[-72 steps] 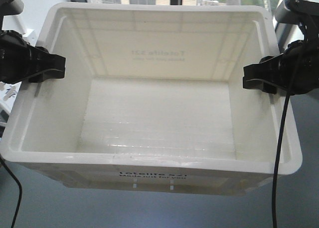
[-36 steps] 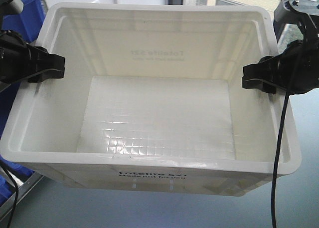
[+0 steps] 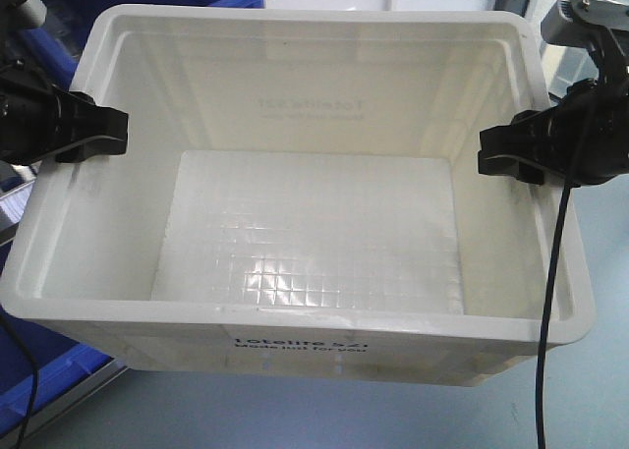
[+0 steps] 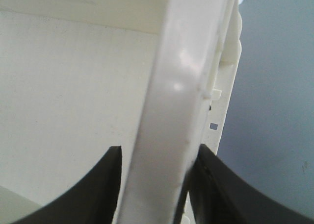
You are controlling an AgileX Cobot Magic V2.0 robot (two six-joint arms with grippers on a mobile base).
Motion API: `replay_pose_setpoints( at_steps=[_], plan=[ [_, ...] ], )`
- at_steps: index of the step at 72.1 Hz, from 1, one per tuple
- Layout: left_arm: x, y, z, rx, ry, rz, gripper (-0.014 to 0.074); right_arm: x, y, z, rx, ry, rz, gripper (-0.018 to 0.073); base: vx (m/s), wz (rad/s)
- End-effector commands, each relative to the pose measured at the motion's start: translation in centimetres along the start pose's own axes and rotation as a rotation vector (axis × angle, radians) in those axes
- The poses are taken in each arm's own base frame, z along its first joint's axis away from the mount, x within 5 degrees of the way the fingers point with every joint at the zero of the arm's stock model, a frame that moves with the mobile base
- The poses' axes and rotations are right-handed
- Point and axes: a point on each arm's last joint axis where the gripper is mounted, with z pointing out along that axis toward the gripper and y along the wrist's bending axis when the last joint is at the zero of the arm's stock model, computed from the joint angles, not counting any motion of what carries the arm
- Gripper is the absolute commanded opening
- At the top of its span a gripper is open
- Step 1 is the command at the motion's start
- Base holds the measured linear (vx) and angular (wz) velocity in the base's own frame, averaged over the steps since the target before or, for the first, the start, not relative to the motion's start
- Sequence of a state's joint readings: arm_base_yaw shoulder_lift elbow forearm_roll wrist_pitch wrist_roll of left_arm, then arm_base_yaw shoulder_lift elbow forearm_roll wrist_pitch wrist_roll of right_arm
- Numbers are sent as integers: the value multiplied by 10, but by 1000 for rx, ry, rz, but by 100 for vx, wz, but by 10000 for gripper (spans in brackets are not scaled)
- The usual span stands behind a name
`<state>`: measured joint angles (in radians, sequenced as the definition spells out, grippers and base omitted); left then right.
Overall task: Move bin from left to right shelf
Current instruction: 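Keep holding the crate with both grippers while driving to the other shelf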
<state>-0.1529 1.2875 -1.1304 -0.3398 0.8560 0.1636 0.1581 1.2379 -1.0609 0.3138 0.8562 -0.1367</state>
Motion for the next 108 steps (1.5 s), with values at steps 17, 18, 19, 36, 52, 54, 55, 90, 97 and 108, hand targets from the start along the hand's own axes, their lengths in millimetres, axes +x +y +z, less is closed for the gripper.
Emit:
replay_pose_setpoints(
  at_steps=[17,18,19,36,52,54,55,90,97,108],
  plan=[
    [-13,-11,-23,38,-150,35,2,-15,4,-19,2,-148,-36,-5,10,57],
    [-13,-11,-23,38,-150,35,2,-15,4,-19,2,-148,-36,-5,8,56],
    [-13,-11,-23,38,-150,35,2,-15,4,-19,2,-148,-36,-5,8,56],
    [-13,-11,-23,38,-150,35,2,-15,4,-19,2,-148,-36,-5,7,53],
    [-13,-11,-23,38,-150,35,2,-15,4,-19,2,-148,-36,-5,4,43],
    [-13,-11,-23,38,-150,35,2,-15,4,-19,2,-148,-36,-5,3,38],
    [-13,-11,-23,38,-150,35,2,-15,4,-19,2,-148,-36,-5,3,38],
    [-13,-11,-23,38,-150,35,2,-15,4,-19,2,-148,-36,-5,-1,43],
    [-13,-11,-23,38,-150,35,2,-15,4,-19,2,-148,-36,-5,-2,42],
    [-13,-11,-23,38,-150,35,2,-15,4,-19,2,-148,-36,-5,0,35]
  ],
)
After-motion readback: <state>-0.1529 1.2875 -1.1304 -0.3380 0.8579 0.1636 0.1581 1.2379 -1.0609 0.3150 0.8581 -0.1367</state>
